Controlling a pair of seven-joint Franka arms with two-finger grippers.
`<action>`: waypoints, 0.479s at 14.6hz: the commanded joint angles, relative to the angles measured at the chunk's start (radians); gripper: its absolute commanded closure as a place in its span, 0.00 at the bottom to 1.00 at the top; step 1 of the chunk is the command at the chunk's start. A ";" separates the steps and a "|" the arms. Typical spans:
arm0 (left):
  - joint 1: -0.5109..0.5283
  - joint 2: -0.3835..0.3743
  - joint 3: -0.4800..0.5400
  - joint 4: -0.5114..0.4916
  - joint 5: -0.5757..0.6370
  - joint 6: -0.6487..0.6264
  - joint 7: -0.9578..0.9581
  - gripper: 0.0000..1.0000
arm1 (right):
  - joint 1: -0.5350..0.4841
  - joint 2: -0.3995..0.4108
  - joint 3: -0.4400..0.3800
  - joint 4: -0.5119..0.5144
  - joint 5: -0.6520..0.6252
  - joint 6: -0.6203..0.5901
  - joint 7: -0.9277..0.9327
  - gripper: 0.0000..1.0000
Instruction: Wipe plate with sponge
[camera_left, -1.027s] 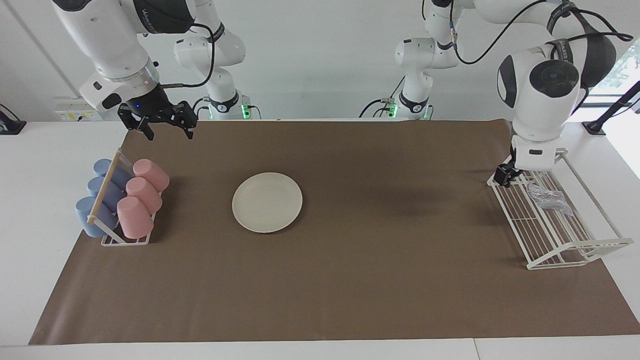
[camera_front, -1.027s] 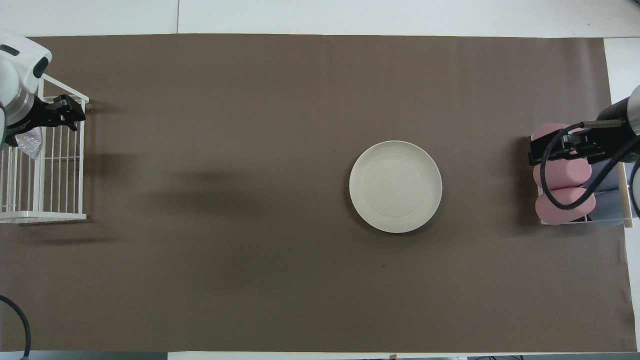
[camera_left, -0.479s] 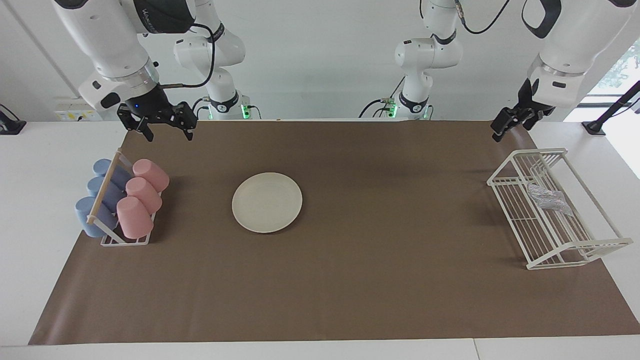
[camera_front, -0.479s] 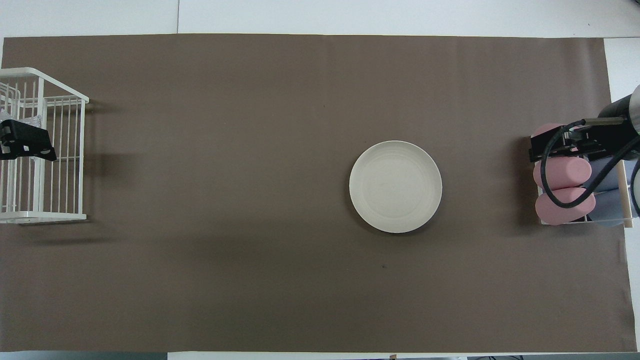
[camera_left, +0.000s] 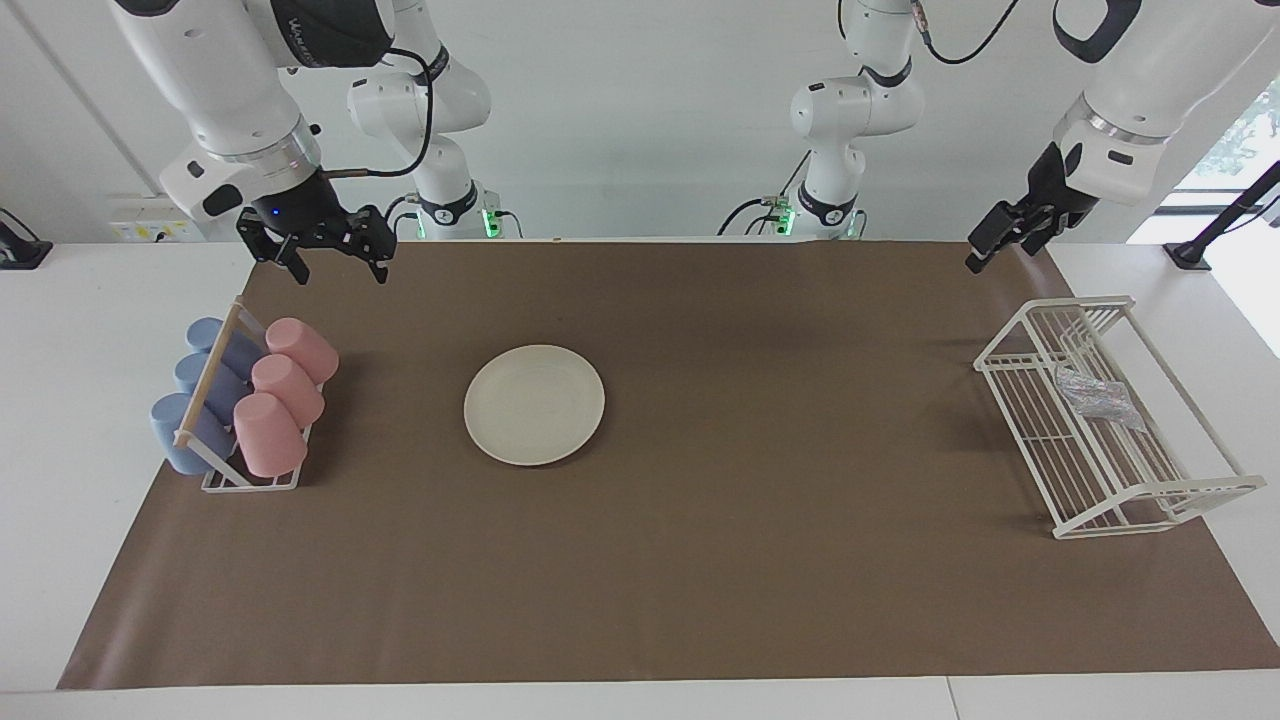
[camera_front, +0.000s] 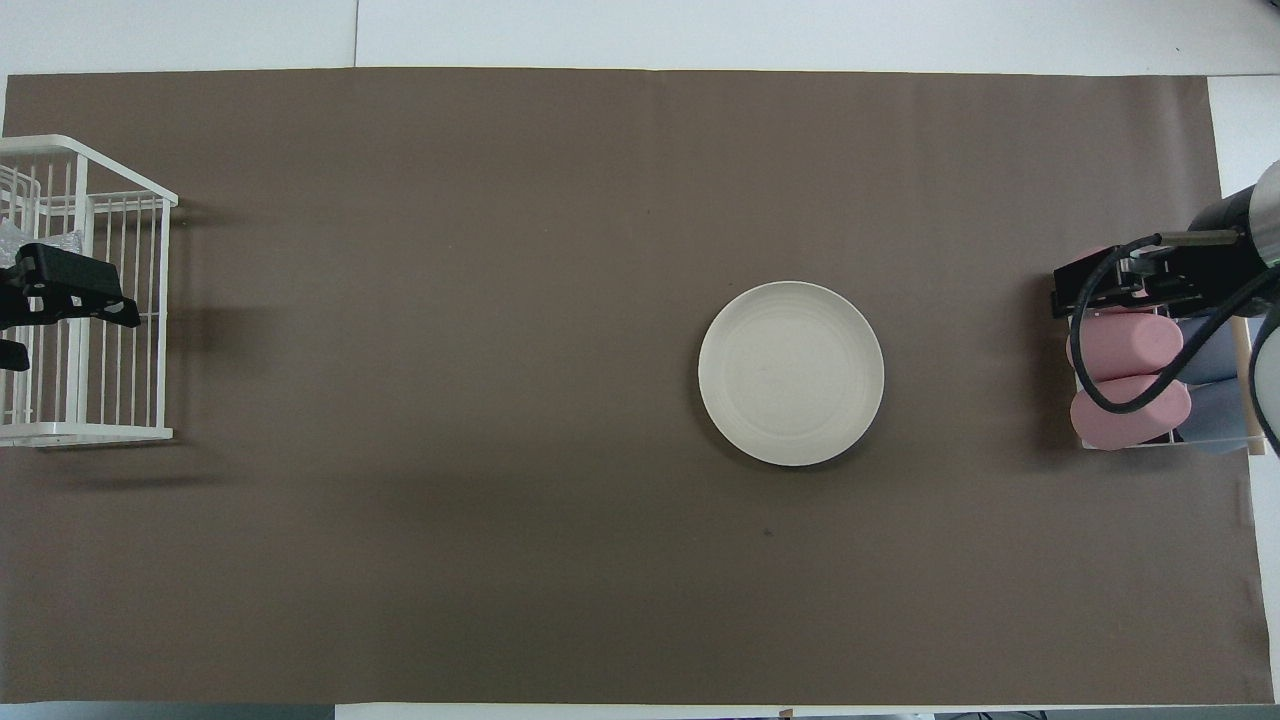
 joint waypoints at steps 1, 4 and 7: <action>-0.058 0.014 0.029 0.002 0.074 -0.014 0.022 0.00 | 0.002 -0.023 0.003 -0.028 -0.013 0.015 0.017 0.00; -0.065 0.042 0.026 0.077 0.090 -0.086 0.049 0.00 | 0.002 -0.023 0.003 -0.025 -0.013 0.012 0.016 0.00; -0.056 0.059 0.023 0.133 0.088 -0.139 0.234 0.00 | 0.003 -0.023 0.003 -0.024 -0.013 0.012 0.017 0.00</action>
